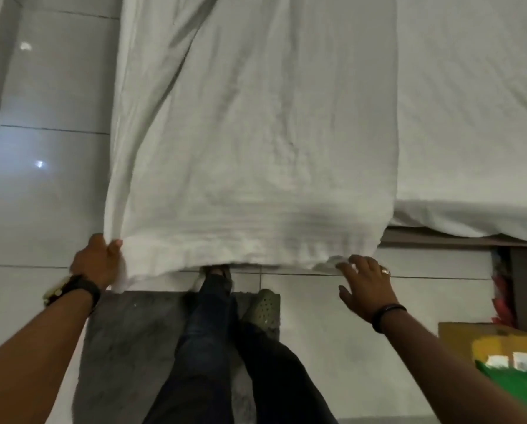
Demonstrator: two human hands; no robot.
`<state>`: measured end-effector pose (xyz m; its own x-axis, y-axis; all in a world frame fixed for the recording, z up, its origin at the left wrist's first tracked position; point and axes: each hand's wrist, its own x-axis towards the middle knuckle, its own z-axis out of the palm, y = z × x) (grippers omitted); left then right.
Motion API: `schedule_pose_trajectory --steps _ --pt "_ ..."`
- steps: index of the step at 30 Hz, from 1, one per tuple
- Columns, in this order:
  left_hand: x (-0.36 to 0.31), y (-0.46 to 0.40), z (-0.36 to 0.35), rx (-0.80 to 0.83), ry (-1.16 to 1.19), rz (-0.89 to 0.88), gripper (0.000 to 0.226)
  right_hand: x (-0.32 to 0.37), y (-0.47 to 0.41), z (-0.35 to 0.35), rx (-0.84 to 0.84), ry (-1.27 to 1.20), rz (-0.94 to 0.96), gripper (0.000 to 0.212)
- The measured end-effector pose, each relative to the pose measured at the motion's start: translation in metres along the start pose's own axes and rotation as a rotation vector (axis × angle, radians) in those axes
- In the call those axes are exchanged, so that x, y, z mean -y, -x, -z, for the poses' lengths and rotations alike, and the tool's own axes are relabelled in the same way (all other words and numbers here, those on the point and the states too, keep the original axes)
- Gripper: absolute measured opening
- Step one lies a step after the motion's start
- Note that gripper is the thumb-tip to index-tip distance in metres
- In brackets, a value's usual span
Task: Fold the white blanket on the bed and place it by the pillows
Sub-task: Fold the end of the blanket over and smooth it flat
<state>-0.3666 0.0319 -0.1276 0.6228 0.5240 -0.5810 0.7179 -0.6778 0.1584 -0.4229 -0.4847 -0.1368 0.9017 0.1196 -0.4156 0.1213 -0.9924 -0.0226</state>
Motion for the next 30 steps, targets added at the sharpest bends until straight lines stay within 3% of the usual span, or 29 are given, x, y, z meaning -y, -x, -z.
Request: schedule_pose_trajectory --steps 3,6,10,13,15,18,21,23,26,30 --pt "-0.032 -0.009 0.001 -0.009 0.099 -0.046 0.049 -0.009 -0.026 0.015 -0.153 -0.256 -0.197 0.051" --pt "-0.068 -0.023 0.001 -0.175 0.234 -0.109 0.065 -0.025 -0.074 0.052 -0.372 -0.501 -0.446 0.057" --pt "-0.136 -0.044 0.014 -0.29 0.351 -0.122 0.09 -0.041 -0.137 0.088 -0.252 -0.833 -0.737 0.075" --pt "-0.155 -0.061 0.02 -0.268 0.322 -0.135 0.085 -0.041 -0.161 0.1 -0.23 -0.938 -0.835 0.067" --pt "-0.148 -0.07 0.026 -0.289 0.193 -0.106 0.082 -0.051 -0.161 0.101 -0.28 -0.847 -0.834 0.056" --pt "-0.138 -0.074 0.03 -0.304 0.083 -0.019 0.08 -0.079 -0.144 0.093 -0.26 -0.559 -0.839 0.059" --pt "-0.147 -0.069 0.02 -0.346 0.013 -0.012 0.073 -0.093 -0.137 0.084 -0.22 -0.505 -0.923 0.051" --pt "-0.155 -0.06 0.001 -0.46 -0.005 -0.1 0.074 -0.083 -0.14 0.081 -0.283 -0.395 -0.873 0.051" --pt "-0.181 -0.041 -0.029 -0.565 -0.063 -0.371 0.083 -0.032 -0.156 0.08 -0.511 -0.3 -0.504 0.053" --pt "-0.252 -0.012 -0.065 -0.263 -0.316 -0.906 0.079 0.071 -0.197 0.072 -0.46 -0.301 -0.054 0.053"
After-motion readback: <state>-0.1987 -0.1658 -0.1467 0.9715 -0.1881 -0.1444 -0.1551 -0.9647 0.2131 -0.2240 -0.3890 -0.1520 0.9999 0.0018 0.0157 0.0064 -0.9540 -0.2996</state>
